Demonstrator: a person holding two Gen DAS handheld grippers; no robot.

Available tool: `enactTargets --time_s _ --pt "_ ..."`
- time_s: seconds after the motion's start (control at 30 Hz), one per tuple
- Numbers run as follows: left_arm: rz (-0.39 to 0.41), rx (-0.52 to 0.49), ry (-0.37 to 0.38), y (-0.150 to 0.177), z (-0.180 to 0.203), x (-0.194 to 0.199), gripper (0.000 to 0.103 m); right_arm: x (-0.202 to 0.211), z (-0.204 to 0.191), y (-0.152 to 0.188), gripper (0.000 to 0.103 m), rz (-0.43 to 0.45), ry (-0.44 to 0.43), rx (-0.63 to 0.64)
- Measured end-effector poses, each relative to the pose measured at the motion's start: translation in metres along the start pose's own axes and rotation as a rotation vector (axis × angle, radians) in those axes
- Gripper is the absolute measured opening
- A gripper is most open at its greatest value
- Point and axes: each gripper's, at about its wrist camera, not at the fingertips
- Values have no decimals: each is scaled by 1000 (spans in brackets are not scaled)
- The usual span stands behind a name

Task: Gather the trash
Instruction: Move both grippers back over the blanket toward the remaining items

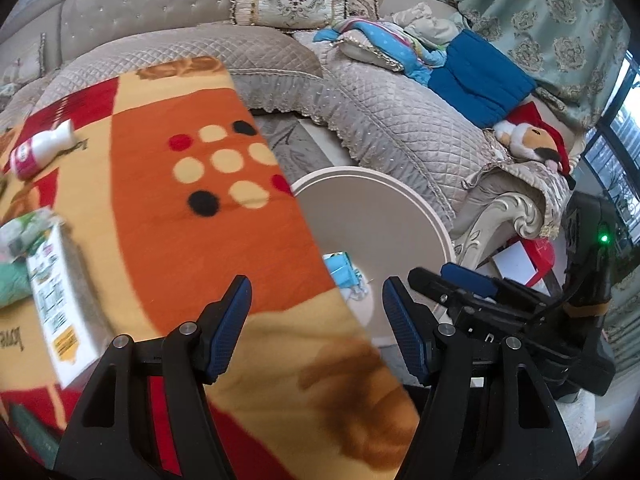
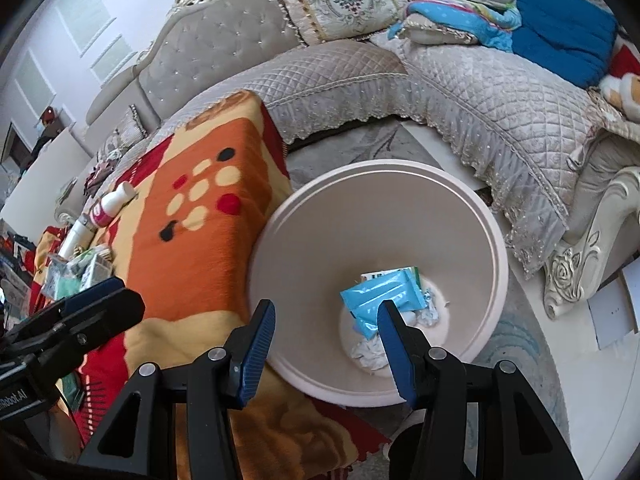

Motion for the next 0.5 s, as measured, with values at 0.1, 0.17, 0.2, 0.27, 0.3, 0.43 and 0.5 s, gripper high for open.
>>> enactTargets --time_s 0.1,0.17,0.2,0.27,0.3,0.43,0.5 --pt "1 5 -20 9 -9 14 67 5 -13 0 51 4 -21 18" --pt "-1 14 -24 17 -18 24 67 8 -25 1 51 5 -42 35" --pt "-5 20 -28 23 -23 29 67 10 -33 2 51 4 -57 46" --pt "-8 35 -40 32 -33 40 67 11 -44 3 52 3 -77 62" --pt "-10 45 -44 36 -37 44 67 12 -52 4 52 2 -89 75" --pt "-8 103 -64 57 -66 65 67 13 -76 8 53 -2 -124 105" --pt "-12 132 -68 64 -78 70 67 13 -86 10 53 -4 -140 115"
Point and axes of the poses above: each gripper's, at about its wrist camera, not at the fingertips, and x roughly against the way its jaws point, z to its right, y to its underside, and after that the axes turned 10 degrees about z, right-handed
